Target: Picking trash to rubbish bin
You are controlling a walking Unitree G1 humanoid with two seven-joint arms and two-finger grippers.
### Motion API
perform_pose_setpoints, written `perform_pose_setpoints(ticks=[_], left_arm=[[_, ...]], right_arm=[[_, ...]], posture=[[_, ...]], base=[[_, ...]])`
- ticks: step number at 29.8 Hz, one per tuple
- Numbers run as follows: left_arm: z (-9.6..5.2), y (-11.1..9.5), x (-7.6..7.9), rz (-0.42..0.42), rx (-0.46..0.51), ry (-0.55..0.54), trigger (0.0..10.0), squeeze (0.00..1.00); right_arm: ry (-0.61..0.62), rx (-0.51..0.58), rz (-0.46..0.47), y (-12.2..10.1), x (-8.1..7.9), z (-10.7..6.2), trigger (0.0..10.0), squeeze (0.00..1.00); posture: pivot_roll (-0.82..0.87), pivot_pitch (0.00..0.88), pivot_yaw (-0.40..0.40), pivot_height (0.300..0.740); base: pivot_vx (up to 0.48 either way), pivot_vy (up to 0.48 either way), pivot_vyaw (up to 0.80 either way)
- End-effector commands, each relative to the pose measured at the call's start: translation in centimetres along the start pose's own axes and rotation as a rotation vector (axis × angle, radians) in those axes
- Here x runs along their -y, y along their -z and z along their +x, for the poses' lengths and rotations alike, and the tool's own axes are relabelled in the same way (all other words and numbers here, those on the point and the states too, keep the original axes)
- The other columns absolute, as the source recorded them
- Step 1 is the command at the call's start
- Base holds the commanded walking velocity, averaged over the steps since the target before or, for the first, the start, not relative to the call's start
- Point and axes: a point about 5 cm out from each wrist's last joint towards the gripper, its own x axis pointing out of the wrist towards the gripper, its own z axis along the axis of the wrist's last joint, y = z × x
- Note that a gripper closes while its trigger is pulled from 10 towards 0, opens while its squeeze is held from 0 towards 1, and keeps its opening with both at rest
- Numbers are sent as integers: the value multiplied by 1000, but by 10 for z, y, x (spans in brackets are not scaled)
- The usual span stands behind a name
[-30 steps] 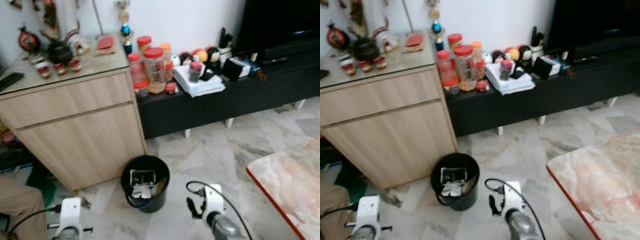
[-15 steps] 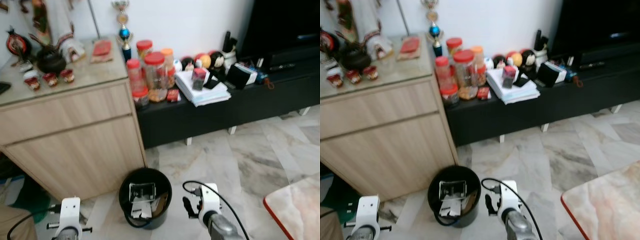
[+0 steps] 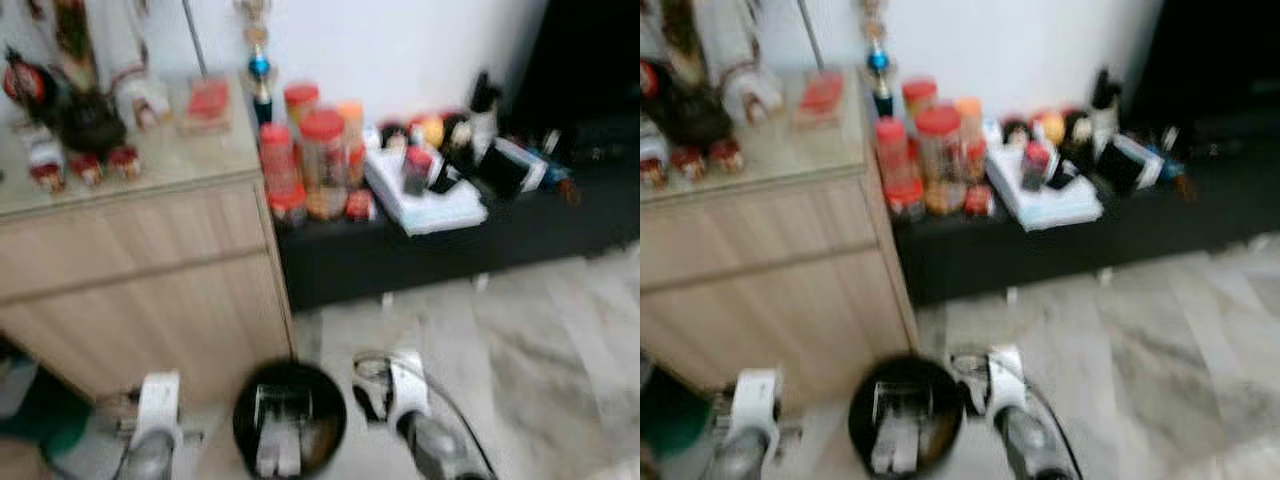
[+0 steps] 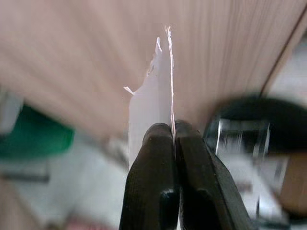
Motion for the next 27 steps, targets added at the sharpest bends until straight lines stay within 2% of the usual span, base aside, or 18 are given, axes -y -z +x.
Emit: perform_pose_setpoints(ticks=[1, 3, 4, 14, 16, 19, 27], left_arm=[[-2, 6, 4, 4, -15, 38, 10000, 0], [2, -6, 11, 0, 22, 70, 10000, 0], [7, -23, 21, -7, 78, 130, 10000, 0], [15, -64, 49, -25, 188, 328, 10000, 0], [15, -65, 50, -24, 191, 338, 10000, 0], [15, -70, 55, -65, 204, 399, 10000, 0], [14, -69, 58, -103, 202, 439, 10000, 0]], right_arm=[[-17, -4, -12, 2, 0, -1, 10000, 0], [-46, 7, -33, -6, -3, 2, 10000, 0], [-103, 23, -27, -16, -9, 5, 10000, 0], [-334, 124, -94, -60, -36, 14, 10000, 0], [-341, 131, -104, -62, -37, 14, 10000, 0], [-364, 163, -123, -71, -39, 15, 10000, 0], [-363, 178, -134, -75, -38, 14, 10000, 0]], posture=[[98, 5, 73, 740], [97, 7, 68, 740], [95, 6, 66, 740], [82, 13, 57, 740], [82, 13, 57, 740], [79, 17, 50, 740], [79, 28, 42, 740]], base=[[0, 0, 0], [0, 0, 0], [0, 0, 0], [0, 0, 0], [0, 0, 0], [0, 0, 0], [0, 0, 0]])
